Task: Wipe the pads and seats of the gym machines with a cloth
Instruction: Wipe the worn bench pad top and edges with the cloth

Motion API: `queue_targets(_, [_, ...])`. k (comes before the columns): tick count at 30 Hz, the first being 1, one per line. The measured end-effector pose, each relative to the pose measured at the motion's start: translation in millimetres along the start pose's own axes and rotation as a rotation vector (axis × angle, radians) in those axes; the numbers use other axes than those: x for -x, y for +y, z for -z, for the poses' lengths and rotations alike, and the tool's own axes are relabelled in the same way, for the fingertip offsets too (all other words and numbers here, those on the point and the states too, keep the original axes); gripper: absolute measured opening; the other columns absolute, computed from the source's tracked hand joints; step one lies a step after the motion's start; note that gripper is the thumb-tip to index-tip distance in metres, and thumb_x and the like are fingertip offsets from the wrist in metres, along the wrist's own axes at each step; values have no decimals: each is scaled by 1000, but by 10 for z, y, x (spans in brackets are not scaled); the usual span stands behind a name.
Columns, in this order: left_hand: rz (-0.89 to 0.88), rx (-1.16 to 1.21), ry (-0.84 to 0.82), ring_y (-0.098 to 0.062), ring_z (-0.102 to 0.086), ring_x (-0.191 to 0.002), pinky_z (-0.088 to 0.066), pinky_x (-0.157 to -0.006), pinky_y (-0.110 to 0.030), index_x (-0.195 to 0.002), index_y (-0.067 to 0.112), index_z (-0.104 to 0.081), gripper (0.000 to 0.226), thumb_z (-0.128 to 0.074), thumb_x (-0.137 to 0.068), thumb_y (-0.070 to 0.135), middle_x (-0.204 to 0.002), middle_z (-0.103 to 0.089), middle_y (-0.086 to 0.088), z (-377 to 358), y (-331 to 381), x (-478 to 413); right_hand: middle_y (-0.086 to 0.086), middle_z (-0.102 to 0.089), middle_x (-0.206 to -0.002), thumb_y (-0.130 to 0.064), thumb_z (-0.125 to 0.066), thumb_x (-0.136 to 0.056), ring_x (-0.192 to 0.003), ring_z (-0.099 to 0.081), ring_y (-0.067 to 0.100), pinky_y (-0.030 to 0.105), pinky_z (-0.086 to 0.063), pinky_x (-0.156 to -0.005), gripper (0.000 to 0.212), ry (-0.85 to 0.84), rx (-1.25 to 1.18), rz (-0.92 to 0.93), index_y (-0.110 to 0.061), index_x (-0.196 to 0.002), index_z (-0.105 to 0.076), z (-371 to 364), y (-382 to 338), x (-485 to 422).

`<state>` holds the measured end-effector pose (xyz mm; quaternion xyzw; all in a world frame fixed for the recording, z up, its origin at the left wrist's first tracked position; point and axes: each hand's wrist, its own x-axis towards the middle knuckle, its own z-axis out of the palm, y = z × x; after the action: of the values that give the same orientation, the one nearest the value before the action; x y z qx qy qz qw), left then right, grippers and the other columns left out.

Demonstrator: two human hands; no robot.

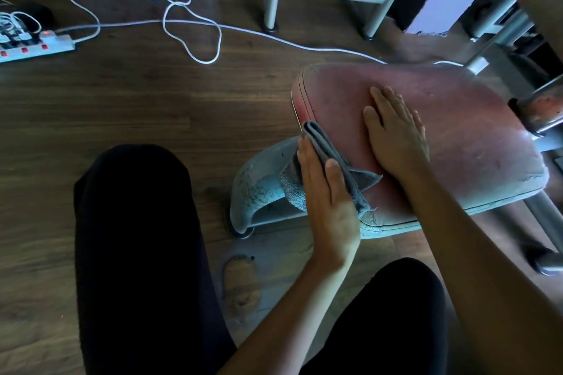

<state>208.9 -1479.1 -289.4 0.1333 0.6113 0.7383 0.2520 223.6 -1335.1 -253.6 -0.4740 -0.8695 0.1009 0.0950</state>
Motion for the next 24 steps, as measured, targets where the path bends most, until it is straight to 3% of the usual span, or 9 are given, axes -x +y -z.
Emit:
queue_targets(7, [-67, -61, -36, 6, -9, -149, -12, -125, -29, -155, 26, -16, 56, -35, -103, 30, -164, -13, 16, 21, -10, 313, -4, -14, -164, -41, -25, -105, -151, -9, 14, 36, -3, -122, 52, -16, 11, -9, -28, -155, -21, 2, -20, 18])
queue_targets(12, [-38, -69, -95, 8, -5, -148, -8, -124, -22, -158, 21, -14, 63, -38, -101, 34, -165, -10, 14, 27, 40, 228, -3, -13, -165, -40, -24, -105, -151, -8, 15, 38, -3, -122, 52, -11, 26, -15, -28, -156, -21, -11, -37, 8])
queue_targets(18, [-1, -39, -57, 3, -12, -149, -13, -126, -35, -158, 19, -19, 71, -42, -97, 45, -165, -16, 9, 9, 89, -219, -2, -15, -164, -39, -26, -105, -151, -10, 16, 39, -4, -121, 52, 10, 24, -27, -27, -155, -23, -36, -76, -10])
queue_targets(24, [-6, 5, -145, 5, -8, -150, -12, -126, -37, -157, 28, -14, 68, -44, -98, 42, -164, -11, 18, 104, 33, 441, 1, -19, -163, -37, -27, -105, -151, -13, 19, 40, -6, -121, 51, 35, 16, -9, -24, -155, -26, -28, -70, 13])
